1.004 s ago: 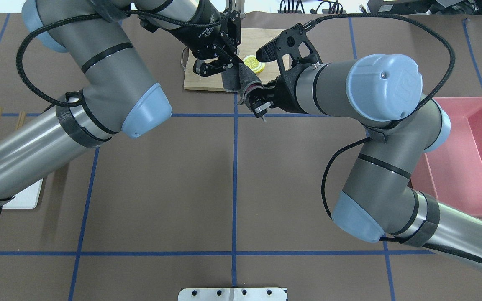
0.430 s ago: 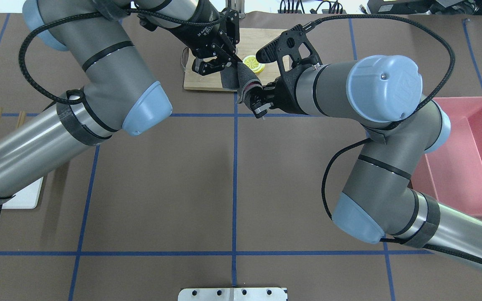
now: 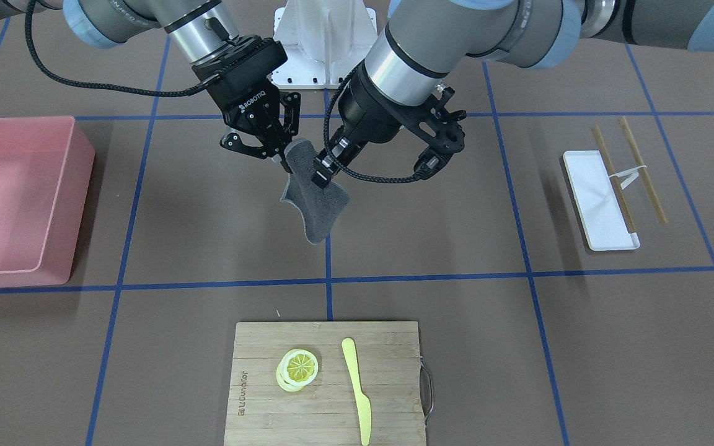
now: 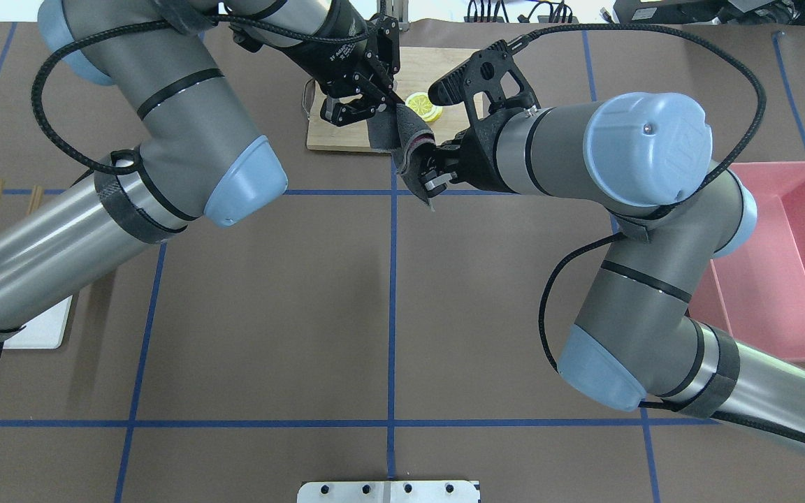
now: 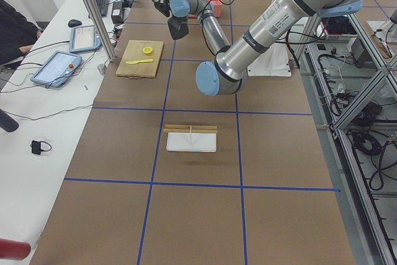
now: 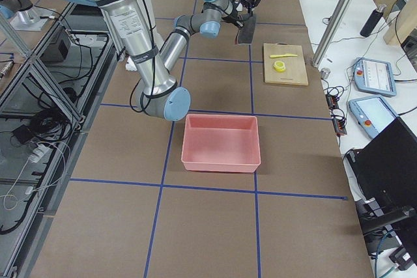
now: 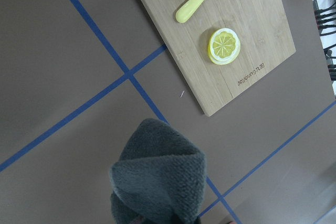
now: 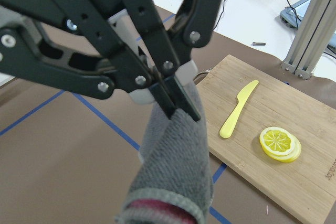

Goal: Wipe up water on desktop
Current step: 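Open the left gripper, releasing the towel to the right gripper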

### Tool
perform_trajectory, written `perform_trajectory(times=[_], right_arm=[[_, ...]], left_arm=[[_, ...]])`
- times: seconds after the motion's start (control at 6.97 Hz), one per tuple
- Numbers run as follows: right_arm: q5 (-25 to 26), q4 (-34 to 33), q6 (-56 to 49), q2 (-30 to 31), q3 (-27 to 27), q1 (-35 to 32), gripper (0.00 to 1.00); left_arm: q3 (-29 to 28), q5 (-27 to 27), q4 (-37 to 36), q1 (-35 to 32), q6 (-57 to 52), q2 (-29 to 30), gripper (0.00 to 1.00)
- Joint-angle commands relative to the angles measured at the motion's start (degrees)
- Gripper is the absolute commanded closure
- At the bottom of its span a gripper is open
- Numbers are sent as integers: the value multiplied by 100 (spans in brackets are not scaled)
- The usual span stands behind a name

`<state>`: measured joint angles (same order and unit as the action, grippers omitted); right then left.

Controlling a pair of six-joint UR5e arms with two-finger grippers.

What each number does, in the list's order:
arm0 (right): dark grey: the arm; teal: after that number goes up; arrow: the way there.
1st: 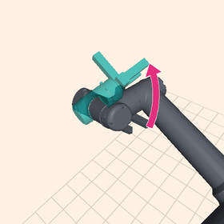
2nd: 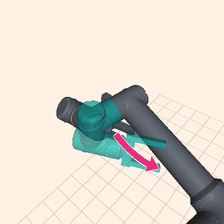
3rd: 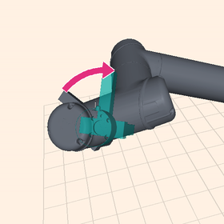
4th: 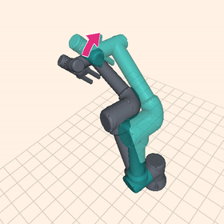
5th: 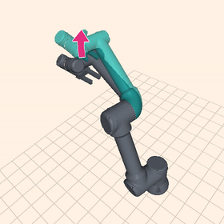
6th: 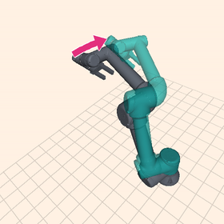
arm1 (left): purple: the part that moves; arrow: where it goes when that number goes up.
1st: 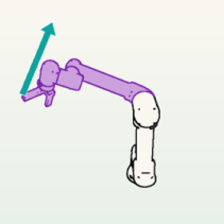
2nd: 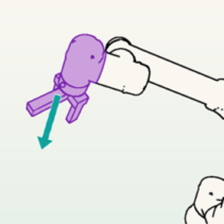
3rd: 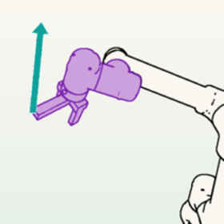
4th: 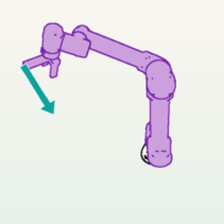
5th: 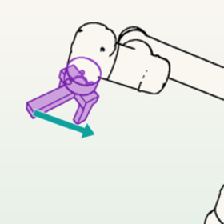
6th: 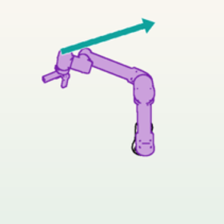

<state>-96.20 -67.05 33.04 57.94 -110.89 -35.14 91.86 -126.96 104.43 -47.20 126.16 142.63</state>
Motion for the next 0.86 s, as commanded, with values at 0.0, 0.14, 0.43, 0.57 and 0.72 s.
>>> perform_trajectory(times=[0.0,0.14,0.43,0.57,0.72], right_arm=[[-4,-1,1,7,-12,7,100],[-4,-10,1,7,-12,7,100],[5,-88,1,7,-12,-1,100],[-4,-106,1,16,-12,-27,100],[-13,-420,1,33,-125,-80,100]], left_arm=[[25,109,7,0,-65,-25,3],[34,171,7,0,-65,-34,2],[34,180,7,0,-65,-51,2],[86,189,7,-35,-100,-156,2],[313,180,7,-174,-752,-409,2]])
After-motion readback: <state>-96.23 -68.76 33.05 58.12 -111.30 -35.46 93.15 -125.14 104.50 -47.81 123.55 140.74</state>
